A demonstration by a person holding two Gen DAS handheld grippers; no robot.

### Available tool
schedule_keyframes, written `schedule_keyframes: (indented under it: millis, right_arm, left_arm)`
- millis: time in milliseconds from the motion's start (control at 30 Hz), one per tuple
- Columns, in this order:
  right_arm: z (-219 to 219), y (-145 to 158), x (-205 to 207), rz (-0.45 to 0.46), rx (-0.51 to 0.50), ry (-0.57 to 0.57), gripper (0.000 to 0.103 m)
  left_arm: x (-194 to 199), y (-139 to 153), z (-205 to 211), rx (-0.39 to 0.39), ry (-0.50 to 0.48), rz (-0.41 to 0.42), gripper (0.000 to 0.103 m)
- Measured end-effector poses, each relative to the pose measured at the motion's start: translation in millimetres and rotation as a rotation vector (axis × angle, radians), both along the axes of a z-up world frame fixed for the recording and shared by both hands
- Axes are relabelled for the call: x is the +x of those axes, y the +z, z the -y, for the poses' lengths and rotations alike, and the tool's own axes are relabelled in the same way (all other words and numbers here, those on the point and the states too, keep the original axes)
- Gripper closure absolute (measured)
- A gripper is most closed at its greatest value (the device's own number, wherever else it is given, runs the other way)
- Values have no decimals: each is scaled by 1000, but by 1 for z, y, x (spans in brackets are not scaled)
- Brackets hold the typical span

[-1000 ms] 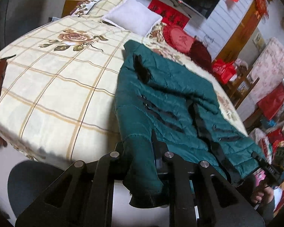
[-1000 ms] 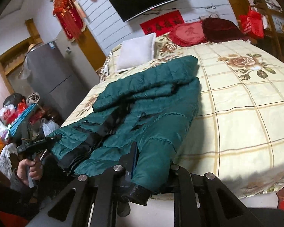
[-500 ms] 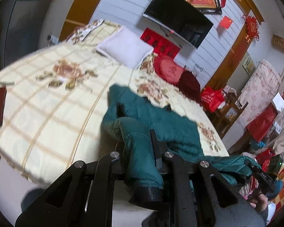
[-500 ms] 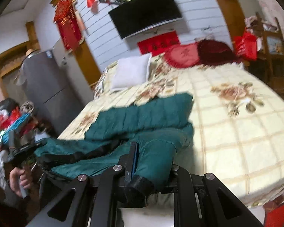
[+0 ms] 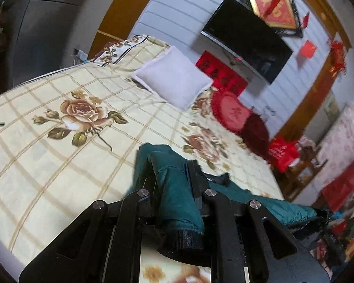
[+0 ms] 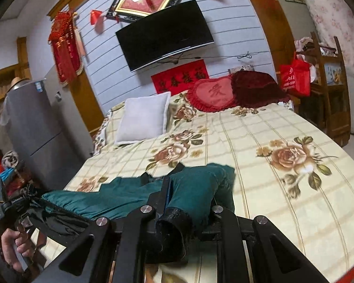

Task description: Fold large clothes

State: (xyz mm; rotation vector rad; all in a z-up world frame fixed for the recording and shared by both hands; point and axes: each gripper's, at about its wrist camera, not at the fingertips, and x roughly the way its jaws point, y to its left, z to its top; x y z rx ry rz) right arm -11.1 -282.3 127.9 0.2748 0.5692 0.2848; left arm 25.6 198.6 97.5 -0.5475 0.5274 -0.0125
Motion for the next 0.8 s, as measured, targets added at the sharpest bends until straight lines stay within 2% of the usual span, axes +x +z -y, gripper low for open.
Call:
schedule_keyframes:
  millis: [133,333,567,700,800]
  right_arm:
    - [-1,-31,58,-47,17,-54,88]
    - [-9,-88,126,-115,8,-114,88]
    - [-15,-133,177,-176,16,-118,88]
    - [-18,-151,191,-211,5,-103,85]
    - [-23,-158,200,-253,-14,-95,81]
  left_arm:
    - [56,-22,10,66,15,-41,90]
    - [115,-59,27,174,46,-75,89]
    - [153,-101,25,158,84,-106,89]
    - [169,-122,29,165,64,-144,87]
    - [179,-129,27,129,47,-187,85]
